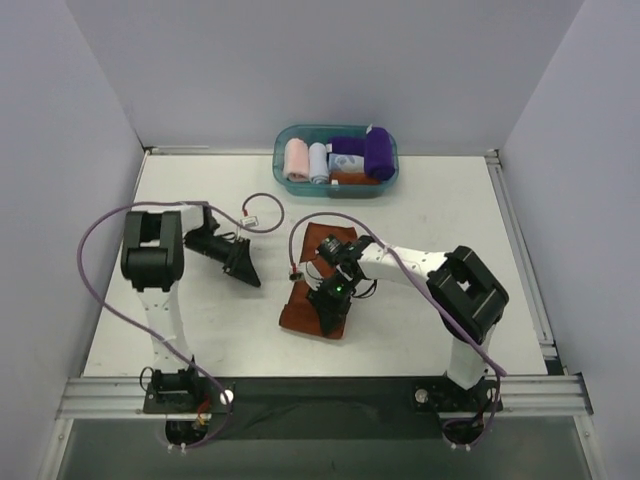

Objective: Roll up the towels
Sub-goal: Roll the towel

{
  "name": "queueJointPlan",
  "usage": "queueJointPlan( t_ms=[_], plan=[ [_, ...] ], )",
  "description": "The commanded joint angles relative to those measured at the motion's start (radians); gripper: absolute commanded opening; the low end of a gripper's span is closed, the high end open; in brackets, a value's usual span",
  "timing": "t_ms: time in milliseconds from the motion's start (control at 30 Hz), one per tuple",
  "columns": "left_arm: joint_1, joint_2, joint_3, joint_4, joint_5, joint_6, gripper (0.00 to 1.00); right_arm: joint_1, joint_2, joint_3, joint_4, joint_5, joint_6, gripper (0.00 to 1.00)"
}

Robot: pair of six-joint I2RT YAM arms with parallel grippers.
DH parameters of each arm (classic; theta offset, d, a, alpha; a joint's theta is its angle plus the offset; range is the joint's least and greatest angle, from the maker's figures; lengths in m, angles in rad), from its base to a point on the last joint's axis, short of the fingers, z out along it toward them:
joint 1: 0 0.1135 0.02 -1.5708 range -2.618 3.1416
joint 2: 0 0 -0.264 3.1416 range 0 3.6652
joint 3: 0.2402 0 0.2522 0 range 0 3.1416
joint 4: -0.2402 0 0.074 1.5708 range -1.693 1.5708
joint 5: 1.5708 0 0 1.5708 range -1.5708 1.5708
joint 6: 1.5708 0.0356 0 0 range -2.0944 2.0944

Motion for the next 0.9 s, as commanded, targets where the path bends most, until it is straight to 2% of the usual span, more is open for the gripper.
queueJointPlan(
  t_ms=[0, 133, 267, 333, 400, 467, 500, 567, 600, 733, 867],
  plan=[
    [0.058, -0.153, -0.030, -0.017, 0.051, 0.091, 0.52, -0.053, 0.058, 0.045, -0.100, -0.137, 0.046, 0.00],
    [0.115, -0.346, -0.108, 0.064, -0.003, 0.088, 0.52, -0.111, 0.160, 0.060, -0.113, -0.232, 0.055, 0.00],
    [0.074, -0.648, -0.269, 0.247, -0.107, 0.061, 0.55, -0.166, 0.245, 0.080, -0.130, -0.311, 0.052, 0.00],
    [0.013, -0.781, -0.371, 0.352, -0.191, 0.061, 0.56, -0.176, 0.288, 0.091, -0.135, -0.335, 0.055, 0.00],
    [-0.107, -0.869, -0.451, 0.479, -0.312, 0.067, 0.57, -0.196, 0.317, 0.118, -0.156, -0.380, 0.058, 0.00],
    [-0.206, -0.988, -0.572, 0.570, -0.382, 0.082, 0.61, -0.209, 0.358, 0.138, -0.179, -0.402, 0.054, 0.00],
    [-0.303, -1.026, -0.610, 0.660, -0.409, 0.087, 0.63, -0.220, 0.374, 0.163, -0.214, -0.413, 0.028, 0.00],
    [-0.387, -1.104, -0.695, 0.744, -0.481, 0.102, 0.65, -0.228, 0.418, 0.190, -0.254, -0.437, 0.015, 0.00],
    [-0.481, -1.118, -0.717, 0.811, -0.530, 0.113, 0.69, -0.231, 0.434, 0.222, -0.297, -0.447, 0.006, 0.00],
    [-0.641, -1.112, -0.768, 0.933, -0.639, 0.162, 0.71, -0.234, 0.523, 0.298, -0.412, -0.460, -0.051, 0.00],
    [-0.702, -1.066, -0.776, 1.026, -0.653, 0.200, 0.71, -0.236, 0.564, 0.355, -0.485, -0.454, -0.080, 0.00]
  ],
)
